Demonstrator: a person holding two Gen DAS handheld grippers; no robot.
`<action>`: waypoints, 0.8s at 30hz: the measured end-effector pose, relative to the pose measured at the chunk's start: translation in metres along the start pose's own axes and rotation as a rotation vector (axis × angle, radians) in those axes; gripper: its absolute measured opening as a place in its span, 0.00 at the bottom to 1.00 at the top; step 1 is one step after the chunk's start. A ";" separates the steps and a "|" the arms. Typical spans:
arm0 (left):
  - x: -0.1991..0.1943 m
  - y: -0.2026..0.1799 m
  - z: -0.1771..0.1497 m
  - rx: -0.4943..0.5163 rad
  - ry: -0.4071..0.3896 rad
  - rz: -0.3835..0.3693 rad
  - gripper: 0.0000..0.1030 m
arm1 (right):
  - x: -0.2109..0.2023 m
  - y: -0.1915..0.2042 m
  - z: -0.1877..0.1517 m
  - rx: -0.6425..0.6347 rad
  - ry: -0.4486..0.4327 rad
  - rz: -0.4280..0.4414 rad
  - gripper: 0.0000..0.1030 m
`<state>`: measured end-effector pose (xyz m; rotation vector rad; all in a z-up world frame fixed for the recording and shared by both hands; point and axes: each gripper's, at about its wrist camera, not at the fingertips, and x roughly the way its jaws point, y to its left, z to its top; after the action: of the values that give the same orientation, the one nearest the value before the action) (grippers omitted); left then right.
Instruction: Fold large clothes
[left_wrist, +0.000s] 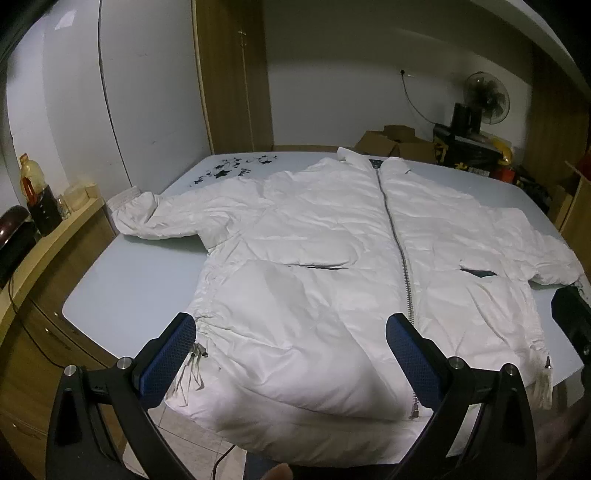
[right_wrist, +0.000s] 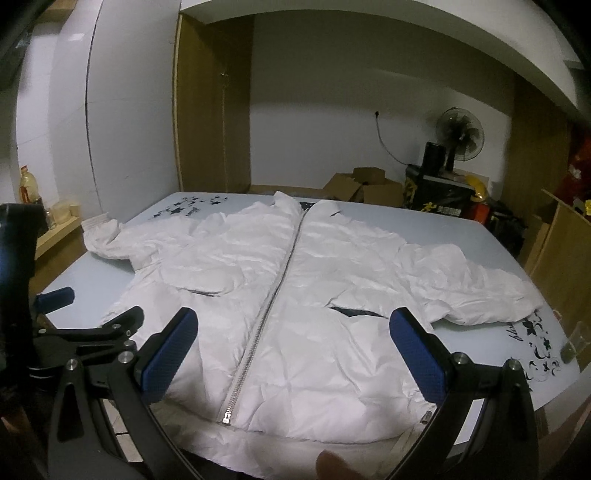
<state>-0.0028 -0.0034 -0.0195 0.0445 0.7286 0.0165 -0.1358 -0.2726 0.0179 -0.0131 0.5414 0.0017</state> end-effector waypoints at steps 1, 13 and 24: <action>0.000 0.000 0.000 0.000 0.002 -0.001 1.00 | 0.001 -0.002 0.000 0.016 0.010 0.001 1.00; 0.004 0.001 0.001 0.003 0.020 -0.010 1.00 | 0.012 -0.019 0.000 0.106 0.088 0.005 1.00; 0.006 0.001 -0.001 -0.006 0.032 -0.016 1.00 | 0.001 -0.013 0.000 0.061 0.038 0.016 1.00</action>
<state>0.0006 -0.0023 -0.0243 0.0330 0.7612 0.0042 -0.1349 -0.2855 0.0177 0.0510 0.5790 0.0001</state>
